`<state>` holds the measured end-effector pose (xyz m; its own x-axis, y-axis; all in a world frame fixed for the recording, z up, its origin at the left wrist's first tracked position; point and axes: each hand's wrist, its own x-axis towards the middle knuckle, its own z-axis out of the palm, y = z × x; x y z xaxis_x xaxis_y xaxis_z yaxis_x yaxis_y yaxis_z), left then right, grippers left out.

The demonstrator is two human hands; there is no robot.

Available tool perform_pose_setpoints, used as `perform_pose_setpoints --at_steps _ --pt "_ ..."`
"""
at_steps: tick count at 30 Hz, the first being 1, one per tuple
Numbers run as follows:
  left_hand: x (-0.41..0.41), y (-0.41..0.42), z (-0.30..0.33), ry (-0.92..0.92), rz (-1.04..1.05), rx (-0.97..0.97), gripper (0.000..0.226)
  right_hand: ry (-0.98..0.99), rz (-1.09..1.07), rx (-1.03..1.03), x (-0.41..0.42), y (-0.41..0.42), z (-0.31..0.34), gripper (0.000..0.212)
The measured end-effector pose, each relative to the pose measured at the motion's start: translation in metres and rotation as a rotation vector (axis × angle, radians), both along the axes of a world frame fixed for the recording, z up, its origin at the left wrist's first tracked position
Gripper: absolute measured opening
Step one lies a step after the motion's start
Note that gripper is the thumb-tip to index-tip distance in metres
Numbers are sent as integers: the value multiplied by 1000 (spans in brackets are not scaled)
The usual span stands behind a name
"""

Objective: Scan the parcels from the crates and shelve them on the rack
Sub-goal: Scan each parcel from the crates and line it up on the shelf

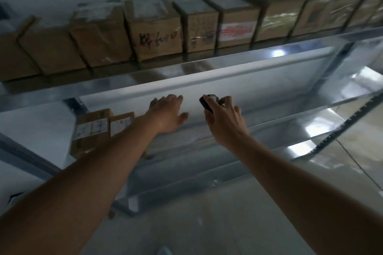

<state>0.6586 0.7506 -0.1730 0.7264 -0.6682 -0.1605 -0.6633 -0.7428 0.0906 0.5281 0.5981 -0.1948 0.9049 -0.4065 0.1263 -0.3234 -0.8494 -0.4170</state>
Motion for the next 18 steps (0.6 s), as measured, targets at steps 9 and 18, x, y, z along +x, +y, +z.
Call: perform_pose_setpoints --at_steps 9,18 --pt "-94 -196 50 -88 -155 -86 61 -52 -115 -64 -109 -179 48 47" --pt "-148 -398 97 -91 -386 -201 58 -123 -329 -112 -187 -345 90 45"
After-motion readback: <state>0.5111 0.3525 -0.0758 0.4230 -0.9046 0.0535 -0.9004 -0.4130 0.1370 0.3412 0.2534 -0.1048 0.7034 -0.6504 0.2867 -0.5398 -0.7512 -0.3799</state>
